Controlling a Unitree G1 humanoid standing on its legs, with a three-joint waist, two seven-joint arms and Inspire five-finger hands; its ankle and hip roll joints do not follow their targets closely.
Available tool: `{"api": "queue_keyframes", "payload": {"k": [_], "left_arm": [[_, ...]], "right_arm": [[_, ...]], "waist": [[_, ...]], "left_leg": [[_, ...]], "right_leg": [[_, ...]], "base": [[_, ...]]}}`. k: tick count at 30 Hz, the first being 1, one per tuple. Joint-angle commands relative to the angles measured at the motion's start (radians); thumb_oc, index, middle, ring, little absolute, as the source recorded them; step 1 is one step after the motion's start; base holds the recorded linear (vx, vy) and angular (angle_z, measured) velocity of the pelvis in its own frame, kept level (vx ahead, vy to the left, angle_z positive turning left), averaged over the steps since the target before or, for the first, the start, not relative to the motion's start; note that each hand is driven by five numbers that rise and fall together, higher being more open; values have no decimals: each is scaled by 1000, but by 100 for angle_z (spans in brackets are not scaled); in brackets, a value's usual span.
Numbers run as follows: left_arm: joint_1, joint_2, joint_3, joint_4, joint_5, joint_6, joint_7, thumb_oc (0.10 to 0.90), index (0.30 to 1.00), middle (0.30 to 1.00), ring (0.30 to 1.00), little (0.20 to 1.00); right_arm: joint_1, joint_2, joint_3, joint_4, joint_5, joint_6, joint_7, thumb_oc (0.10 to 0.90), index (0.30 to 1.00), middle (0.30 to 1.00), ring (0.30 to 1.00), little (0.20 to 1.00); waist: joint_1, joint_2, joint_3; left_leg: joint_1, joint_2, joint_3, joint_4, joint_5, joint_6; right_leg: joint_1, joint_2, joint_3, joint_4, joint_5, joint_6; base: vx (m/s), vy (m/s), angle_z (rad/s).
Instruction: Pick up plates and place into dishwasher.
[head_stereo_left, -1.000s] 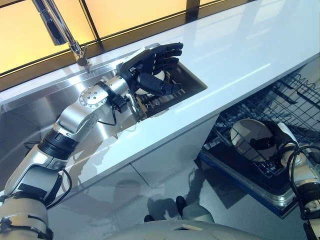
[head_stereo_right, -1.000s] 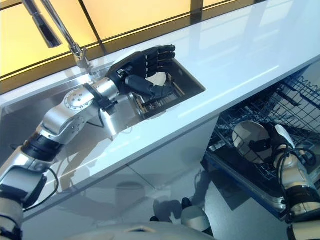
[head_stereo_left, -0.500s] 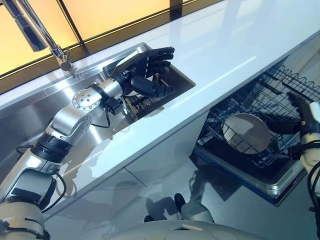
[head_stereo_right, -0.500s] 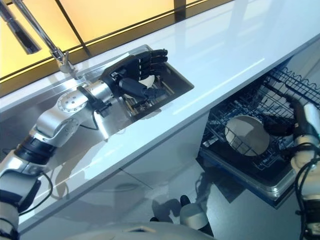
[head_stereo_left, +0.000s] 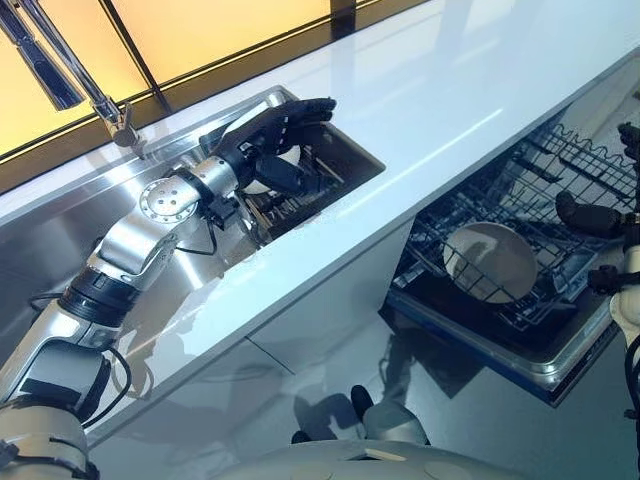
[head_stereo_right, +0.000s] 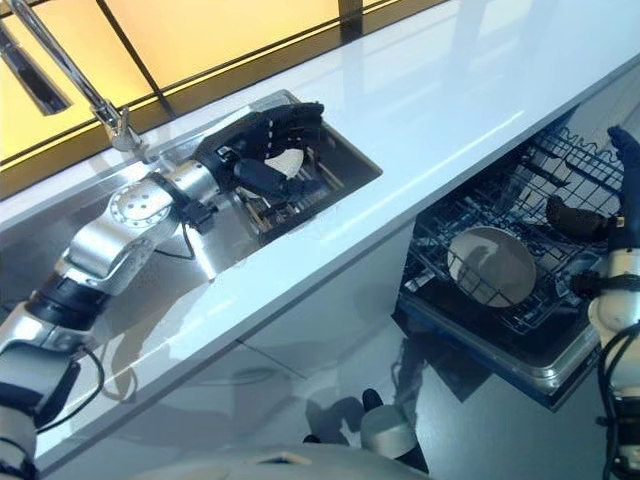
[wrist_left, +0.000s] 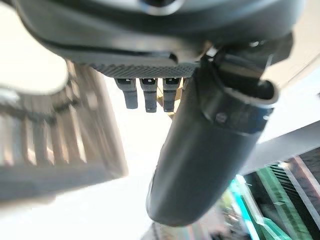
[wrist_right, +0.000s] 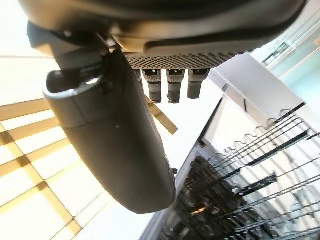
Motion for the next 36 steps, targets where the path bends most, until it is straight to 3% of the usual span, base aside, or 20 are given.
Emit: {"api": "queue_keyframes", "payload": {"k": [1,3,4,8,15,17,23,36], "left_arm": [[-97,96,104,128,166,-83,95,800,900,900,900,900],[-101,100,103,138,181,-86,99,800,900,900,900,900],[-152,139,77,242,262,-108,135,800,900,900,900,900],[-211,146,38,346,315,-133,190,800,900,900,900,900],[-188,51,62,401,299,-122,320,800,900,900,900,900],[-148,-9,91,409,247,-124,324,800,900,900,900,900],[-138,-83,99,449,185,-152,330,800,900,900,900,900],[-218,-48,34,510,232,-154,324,800,900,900,900,900]], "right_arm": [[-48,-96,-92,-108,-40,-110,-10,800,900,900,900,900],[-47,-96,-90,-112,-40,-110,-8,800,900,900,900,900],[-34,-111,-76,-155,-35,-109,13,800,900,900,900,900],[-24,-118,-65,-177,-41,-120,18,800,900,900,900,900],[-30,-110,-37,-166,-39,-124,11,800,900,900,900,900],[-31,-98,-32,-158,-40,-136,5,800,900,900,900,900],[-49,-90,-12,-148,-30,-135,20,800,900,900,900,900],[-29,-104,-8,-131,5,-132,43,800,900,900,900,900]], "waist": [[28,-12,-95],[28,-12,-94],[24,-8,-92],[17,-4,-89],[3,-12,-82],[-2,-16,-78],[-14,-23,-73],[-33,-12,-53]], "left_leg": [[-11,5,-26,7,-22,12],[-11,5,-26,7,-21,12],[-15,3,-24,8,-19,12],[-18,1,-22,8,-19,12],[-20,-3,-20,9,-21,12],[-18,-4,-17,10,-20,12],[-15,-2,-6,10,-19,10],[-20,-2,7,13,-17,7]], "right_leg": [[-1,15,-59,51,-41,78],[-1,14,-60,51,-41,78],[-5,13,-65,54,-44,78],[-9,12,-70,56,-46,79],[-16,16,-61,64,-53,74],[-16,18,-57,68,-56,72],[-16,19,-51,69,-55,73],[-23,17,-49,76,-56,76]], "base": [[0,0,0],[0,0,0],[0,0,0],[0,0,0],[0,0,0],[0,0,0],[4,-7,-1],[6,-12,-2]]}}
